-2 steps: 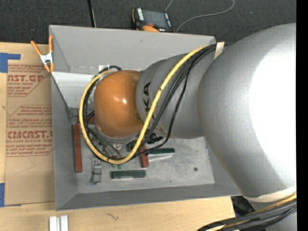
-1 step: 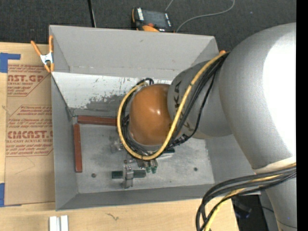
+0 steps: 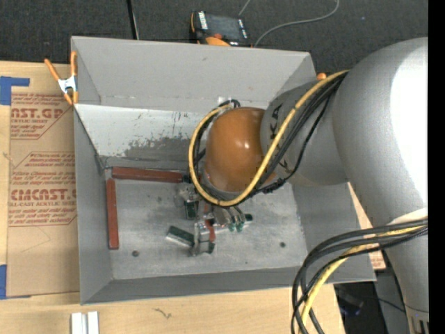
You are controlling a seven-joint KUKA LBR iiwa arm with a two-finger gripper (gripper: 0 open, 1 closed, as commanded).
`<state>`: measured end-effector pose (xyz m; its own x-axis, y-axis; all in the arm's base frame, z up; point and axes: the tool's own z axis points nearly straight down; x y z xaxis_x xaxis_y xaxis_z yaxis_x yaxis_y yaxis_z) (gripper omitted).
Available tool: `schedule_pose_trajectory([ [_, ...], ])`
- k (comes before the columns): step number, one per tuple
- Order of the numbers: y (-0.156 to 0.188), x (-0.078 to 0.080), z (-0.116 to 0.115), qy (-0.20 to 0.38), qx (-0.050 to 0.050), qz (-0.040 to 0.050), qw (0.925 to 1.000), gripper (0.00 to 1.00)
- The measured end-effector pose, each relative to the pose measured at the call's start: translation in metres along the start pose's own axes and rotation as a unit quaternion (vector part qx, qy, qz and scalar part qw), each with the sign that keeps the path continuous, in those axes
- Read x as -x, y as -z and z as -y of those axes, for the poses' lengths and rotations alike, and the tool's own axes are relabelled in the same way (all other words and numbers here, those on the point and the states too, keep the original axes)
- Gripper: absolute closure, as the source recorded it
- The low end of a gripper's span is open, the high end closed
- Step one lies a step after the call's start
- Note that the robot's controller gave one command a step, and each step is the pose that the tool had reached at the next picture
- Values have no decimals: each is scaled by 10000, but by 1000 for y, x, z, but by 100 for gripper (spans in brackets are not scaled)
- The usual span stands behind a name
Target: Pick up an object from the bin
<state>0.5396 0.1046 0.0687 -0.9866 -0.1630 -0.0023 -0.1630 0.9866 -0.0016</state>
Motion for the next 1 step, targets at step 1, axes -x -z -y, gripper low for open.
schedule_pose_trajectory([
  [1,1,-1,-4,17,16,-5,10000,100],
])
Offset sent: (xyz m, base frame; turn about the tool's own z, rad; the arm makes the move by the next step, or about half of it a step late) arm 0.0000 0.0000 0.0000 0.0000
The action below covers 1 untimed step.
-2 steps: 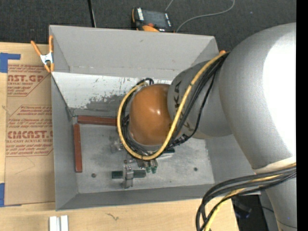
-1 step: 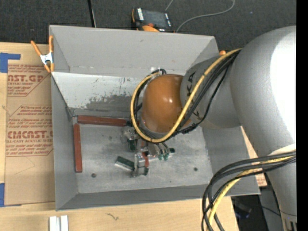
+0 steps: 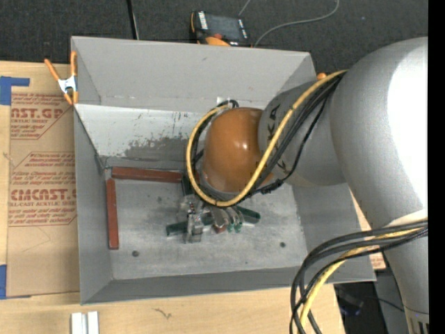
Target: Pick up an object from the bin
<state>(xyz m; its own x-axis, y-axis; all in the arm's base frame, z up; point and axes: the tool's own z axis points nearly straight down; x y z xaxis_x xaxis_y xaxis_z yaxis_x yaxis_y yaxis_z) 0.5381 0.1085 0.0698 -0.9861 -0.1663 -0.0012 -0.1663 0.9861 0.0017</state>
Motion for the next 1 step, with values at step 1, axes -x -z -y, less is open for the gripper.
schedule_pose_trajectory([
  [1,165,-11,7,-356,-5,41,9994,100],
])
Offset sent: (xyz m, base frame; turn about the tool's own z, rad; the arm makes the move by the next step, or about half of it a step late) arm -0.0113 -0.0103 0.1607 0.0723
